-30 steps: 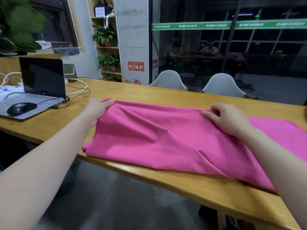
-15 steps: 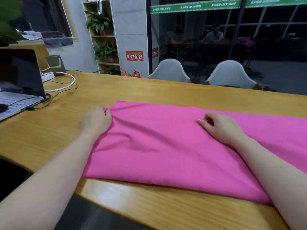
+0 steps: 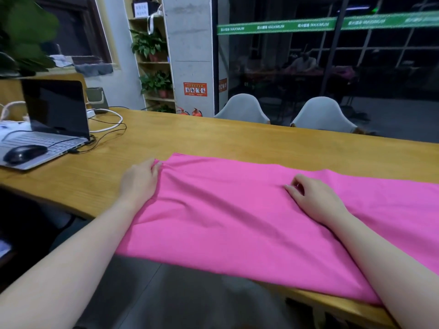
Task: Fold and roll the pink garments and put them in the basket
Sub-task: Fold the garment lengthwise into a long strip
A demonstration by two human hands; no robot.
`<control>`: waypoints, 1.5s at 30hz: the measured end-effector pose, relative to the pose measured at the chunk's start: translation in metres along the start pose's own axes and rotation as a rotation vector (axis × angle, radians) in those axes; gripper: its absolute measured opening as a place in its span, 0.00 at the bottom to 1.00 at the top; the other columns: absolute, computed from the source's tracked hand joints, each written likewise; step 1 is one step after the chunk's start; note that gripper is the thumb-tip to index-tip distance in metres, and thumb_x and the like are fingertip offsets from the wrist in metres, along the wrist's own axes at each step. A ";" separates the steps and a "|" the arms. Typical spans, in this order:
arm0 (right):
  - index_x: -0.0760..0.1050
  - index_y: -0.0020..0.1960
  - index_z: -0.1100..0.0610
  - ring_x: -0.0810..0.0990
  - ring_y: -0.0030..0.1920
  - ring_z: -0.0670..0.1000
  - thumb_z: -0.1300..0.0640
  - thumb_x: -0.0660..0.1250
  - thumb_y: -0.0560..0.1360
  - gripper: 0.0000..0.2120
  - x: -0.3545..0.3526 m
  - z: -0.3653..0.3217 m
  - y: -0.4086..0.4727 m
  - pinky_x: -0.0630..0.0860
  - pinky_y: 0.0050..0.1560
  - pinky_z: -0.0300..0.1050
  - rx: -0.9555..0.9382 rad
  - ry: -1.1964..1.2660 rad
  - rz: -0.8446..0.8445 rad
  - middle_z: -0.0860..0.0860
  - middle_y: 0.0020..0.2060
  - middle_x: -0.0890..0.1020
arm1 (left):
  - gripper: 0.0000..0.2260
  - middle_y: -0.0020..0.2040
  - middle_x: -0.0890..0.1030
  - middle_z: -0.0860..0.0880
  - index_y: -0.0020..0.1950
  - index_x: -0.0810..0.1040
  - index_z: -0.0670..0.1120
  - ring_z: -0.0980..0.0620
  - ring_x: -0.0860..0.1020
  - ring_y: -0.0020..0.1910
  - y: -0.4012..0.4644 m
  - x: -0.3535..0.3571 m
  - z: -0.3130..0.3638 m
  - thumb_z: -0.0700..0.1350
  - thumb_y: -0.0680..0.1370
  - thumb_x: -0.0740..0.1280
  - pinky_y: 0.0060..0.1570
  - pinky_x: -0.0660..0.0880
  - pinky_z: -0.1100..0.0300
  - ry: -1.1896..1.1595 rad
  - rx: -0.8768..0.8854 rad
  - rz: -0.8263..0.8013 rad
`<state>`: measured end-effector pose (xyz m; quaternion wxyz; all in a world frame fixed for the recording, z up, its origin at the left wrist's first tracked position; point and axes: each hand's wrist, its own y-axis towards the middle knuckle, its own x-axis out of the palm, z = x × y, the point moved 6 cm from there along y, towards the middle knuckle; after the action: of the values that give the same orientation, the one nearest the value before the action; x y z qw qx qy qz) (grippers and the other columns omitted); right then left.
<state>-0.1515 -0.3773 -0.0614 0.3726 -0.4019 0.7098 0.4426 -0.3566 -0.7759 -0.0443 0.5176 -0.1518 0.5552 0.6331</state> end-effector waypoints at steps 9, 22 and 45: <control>0.75 0.46 0.49 0.79 0.45 0.55 0.47 0.64 0.81 0.09 -0.028 -0.020 -0.025 0.74 0.41 0.51 -0.029 0.023 0.103 0.48 0.41 0.82 | 0.16 0.52 0.80 0.33 0.54 0.74 0.42 0.31 0.78 0.53 -0.001 -0.019 -0.011 0.52 0.87 0.54 0.47 0.70 0.46 -0.176 -0.156 -0.152; 0.74 0.42 0.45 0.79 0.43 0.52 0.38 0.62 0.78 0.13 -0.017 0.013 0.086 0.78 0.47 0.56 0.038 -0.036 -0.135 0.44 0.39 0.80 | 0.14 0.56 0.81 0.36 0.55 0.75 0.44 0.35 0.78 0.57 0.088 0.049 -0.004 0.54 0.85 0.59 0.52 0.73 0.47 -0.001 -0.183 -0.270; 0.78 0.64 0.52 0.77 0.63 0.55 0.43 0.63 0.80 0.18 0.016 -0.048 0.070 0.73 0.63 0.54 -0.356 -0.049 -0.063 0.51 0.60 0.80 | 0.24 0.72 0.72 0.40 0.75 0.69 0.45 0.41 0.69 0.72 0.001 0.030 0.148 0.56 0.83 0.61 0.72 0.66 0.49 0.029 0.265 -0.395</control>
<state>-0.2291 -0.4059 -0.0366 0.3263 -0.4729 0.5978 0.5590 -0.3133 -0.6333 -0.0170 0.6387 -0.1971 0.6004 0.4390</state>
